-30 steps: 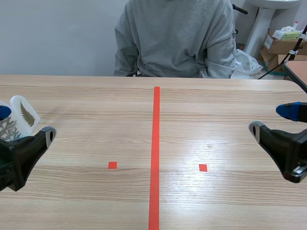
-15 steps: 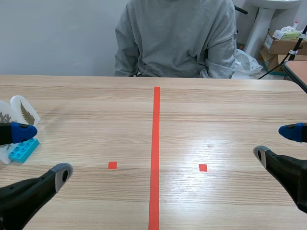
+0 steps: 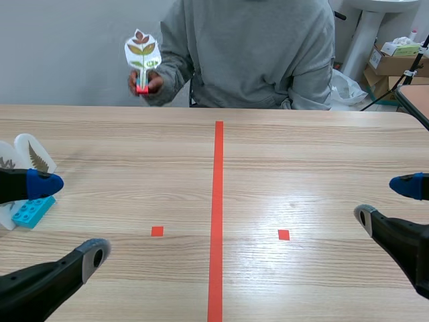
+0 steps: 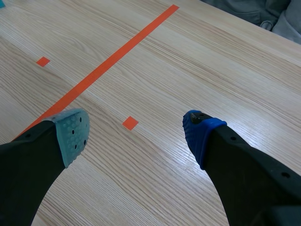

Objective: Do the leaf sorting experiment

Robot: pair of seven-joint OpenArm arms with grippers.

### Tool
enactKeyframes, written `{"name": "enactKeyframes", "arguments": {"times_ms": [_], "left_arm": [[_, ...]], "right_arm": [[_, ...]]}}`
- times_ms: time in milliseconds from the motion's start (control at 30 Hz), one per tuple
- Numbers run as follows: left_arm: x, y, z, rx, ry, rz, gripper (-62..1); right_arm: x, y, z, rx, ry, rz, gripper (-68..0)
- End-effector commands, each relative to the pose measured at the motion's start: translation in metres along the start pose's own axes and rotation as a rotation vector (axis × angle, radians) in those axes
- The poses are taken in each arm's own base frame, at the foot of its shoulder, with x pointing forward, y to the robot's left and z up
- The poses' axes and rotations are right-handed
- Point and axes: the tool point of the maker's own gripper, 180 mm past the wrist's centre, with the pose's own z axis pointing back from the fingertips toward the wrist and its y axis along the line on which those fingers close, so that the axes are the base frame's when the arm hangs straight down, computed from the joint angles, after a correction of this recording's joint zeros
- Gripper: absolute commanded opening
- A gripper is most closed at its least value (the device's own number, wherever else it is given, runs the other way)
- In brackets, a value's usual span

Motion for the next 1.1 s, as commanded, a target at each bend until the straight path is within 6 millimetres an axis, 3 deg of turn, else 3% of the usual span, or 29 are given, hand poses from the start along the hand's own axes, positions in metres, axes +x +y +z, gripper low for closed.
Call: {"name": "enactKeyframes", "arguments": {"times_ms": [0,1067], "left_arm": [[0.0047,-0.0025,0.0003,-0.006,-0.02,0.006,1.4],[0.0083,-0.002,0.0004,-0.004,-0.04,0.032,1.4]], "right_arm": [[0.0079,-0.0026,-0.0003,-0.003,-0.025,0.007,-26.4],[0.0076,-0.0027,-0.0003,-0.004,-0.024,-0.005,-26.4]]}}
